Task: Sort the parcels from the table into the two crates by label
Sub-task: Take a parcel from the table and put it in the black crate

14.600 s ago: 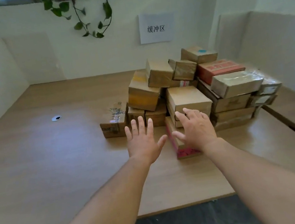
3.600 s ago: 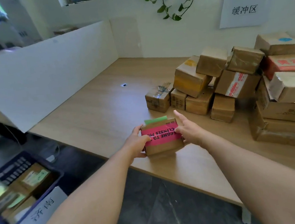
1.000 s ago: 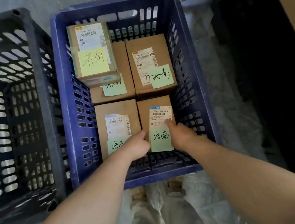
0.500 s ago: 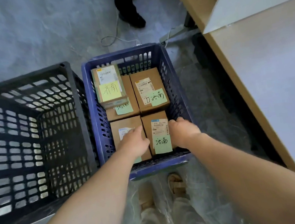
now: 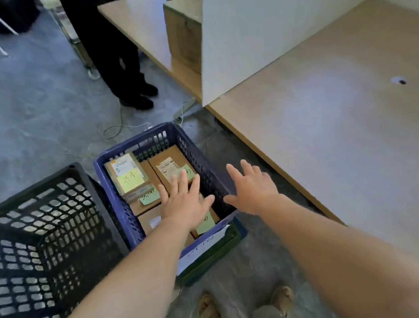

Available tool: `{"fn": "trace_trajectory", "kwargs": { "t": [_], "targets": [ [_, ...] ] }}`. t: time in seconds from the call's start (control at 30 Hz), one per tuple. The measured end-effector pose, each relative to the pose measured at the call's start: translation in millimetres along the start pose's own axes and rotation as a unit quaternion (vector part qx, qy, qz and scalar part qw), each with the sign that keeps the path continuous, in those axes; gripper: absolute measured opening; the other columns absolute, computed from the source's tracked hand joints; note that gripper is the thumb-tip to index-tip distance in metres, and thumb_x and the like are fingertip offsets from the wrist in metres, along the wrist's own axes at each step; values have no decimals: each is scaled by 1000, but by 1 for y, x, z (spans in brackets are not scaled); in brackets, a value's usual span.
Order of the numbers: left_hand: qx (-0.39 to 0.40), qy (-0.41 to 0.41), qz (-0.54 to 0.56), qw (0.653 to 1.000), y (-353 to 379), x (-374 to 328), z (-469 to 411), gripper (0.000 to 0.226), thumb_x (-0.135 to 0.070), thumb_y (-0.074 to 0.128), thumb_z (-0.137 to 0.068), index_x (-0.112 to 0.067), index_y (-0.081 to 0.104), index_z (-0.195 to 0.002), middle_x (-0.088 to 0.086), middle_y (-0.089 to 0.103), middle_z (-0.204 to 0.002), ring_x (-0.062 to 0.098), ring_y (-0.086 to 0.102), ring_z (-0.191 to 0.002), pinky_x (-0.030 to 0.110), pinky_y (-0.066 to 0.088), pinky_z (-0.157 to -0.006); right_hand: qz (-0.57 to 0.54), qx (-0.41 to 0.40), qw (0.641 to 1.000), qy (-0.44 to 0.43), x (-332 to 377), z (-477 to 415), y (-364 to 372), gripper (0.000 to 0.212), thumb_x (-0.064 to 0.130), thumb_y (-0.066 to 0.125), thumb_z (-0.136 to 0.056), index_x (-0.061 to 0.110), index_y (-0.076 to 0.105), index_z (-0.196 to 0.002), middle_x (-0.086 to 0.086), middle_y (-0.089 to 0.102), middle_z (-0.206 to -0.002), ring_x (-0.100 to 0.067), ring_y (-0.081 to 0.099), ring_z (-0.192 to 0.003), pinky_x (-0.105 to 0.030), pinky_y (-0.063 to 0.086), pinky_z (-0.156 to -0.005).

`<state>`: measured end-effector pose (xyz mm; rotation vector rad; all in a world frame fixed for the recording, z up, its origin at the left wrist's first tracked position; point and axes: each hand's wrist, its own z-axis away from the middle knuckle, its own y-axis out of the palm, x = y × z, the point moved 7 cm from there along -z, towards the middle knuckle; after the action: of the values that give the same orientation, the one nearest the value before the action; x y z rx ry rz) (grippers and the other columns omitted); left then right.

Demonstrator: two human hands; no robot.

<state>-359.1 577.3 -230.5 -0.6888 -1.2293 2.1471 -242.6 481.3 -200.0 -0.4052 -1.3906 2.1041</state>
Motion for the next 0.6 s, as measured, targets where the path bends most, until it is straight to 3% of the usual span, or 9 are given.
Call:
{"fn": "trace_trajectory", "kwargs": {
  "t": [0.4, 0.6],
  "targets": [
    [-117, 163, -90, 976, -69, -157, 42, 74, -67, 12, -96, -27, -7, -155, 6, -19, -162, 25, -17, -149, 54, -9, -117, -20, -137, 982, 127, -130, 113, -73, 74, 57, 46, -94, 28, 11, -153, -11, 11, -161, -33, 17, -146, -48, 19, -116],
    [-115, 212, -118, 963, -52, -253, 98, 75, -67, 9, -95, -27, -14, -154, 6, -26, -159, 26, -21, -147, 54, -10, -116, -34, -163, 970, 175, -205, 203, -69, 72, 55, 45, -95, 27, 12, -153, -12, 12, -160, -33, 19, -145, -49, 20, -116]
  ]
}}
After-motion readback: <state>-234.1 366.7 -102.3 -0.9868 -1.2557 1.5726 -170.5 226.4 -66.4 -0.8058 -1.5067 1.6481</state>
